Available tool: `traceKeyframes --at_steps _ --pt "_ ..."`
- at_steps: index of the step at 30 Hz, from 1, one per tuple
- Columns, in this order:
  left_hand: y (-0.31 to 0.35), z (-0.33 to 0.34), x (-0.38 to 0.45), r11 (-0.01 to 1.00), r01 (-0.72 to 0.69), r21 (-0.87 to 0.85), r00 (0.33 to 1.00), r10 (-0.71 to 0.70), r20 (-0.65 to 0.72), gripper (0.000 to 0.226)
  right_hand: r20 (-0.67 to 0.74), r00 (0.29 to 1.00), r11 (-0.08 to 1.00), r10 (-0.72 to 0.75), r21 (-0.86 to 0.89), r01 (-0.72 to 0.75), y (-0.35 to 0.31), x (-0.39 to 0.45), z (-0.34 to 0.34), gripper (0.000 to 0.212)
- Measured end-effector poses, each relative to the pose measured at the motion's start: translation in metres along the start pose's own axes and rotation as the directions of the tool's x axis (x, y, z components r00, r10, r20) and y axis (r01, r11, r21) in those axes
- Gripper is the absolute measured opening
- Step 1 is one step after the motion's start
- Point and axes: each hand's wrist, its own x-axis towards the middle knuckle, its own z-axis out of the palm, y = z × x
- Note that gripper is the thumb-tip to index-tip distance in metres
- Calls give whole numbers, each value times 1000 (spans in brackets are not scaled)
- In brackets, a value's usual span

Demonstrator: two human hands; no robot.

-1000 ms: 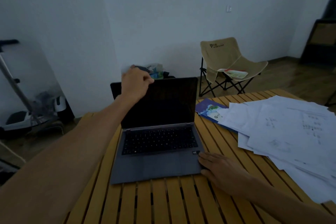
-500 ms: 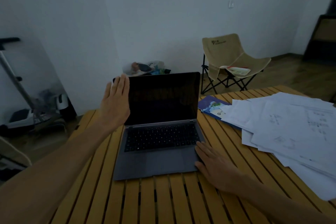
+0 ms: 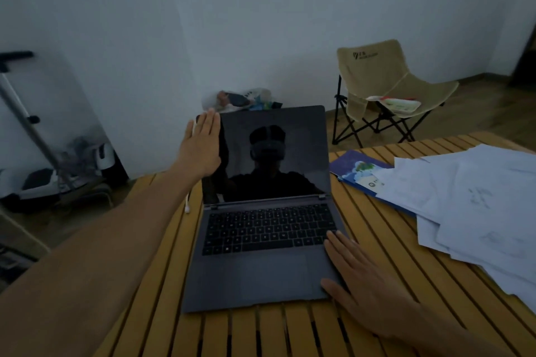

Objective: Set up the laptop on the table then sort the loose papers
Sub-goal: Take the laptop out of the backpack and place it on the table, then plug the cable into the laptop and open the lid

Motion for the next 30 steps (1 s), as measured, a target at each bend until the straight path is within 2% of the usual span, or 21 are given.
traceKeyframes --at_steps 4,7,9,10,12,14,15,19,25,28,30 --pt "-3 -5 1 1000 -20 -12 1000 20 -16 93 -12 1000 1000 9 -2 -9 -2 0 0 93" --pt "-7 -3 -17 996 -63 -66 983 51 -176 90 -15 1000 1000 17 -9 -17 -3 -1 0 92" --pt "-12 12 -42 980 -52 -191 971 5 -240 73 -13 1000 1000 19 -12 -20 -5 -2 -1 89" --pt "-14 23 -56 950 -10 -311 971 -65 -228 55 -10 1000 1000 24 -12 -24 -5 -3 -2 88" --pt "-20 44 -80 845 175 -504 964 -252 -87 21 -11 999 999 31 -16 -31 -7 -2 -2 87" --pt "-26 62 -95 775 370 -513 924 -363 117 22 -20 999 999 36 -22 -36 -7 -2 -2 86" --pt "-29 70 -100 760 415 -501 909 -374 185 24 -18 999 999 40 -23 -40 -8 -3 -3 86" --pt "-26 80 -99 738 443 -509 896 -386 220 30 -23 999 999 47 -16 -47 -8 -2 -2 89" --pt "-30 85 -82 683 571 -455 820 -445 360 26 -22 999 999 42 -5 -42 -3 3 0 97" --pt "-33 80 -80 630 628 -457 774 -440 456 26 -28 999 999 47 -4 -47 -3 2 0 94" --pt "-36 73 -83 549 663 -509 745 -413 524 24 -27 998 998 56 0 -56 -4 2 1 87"
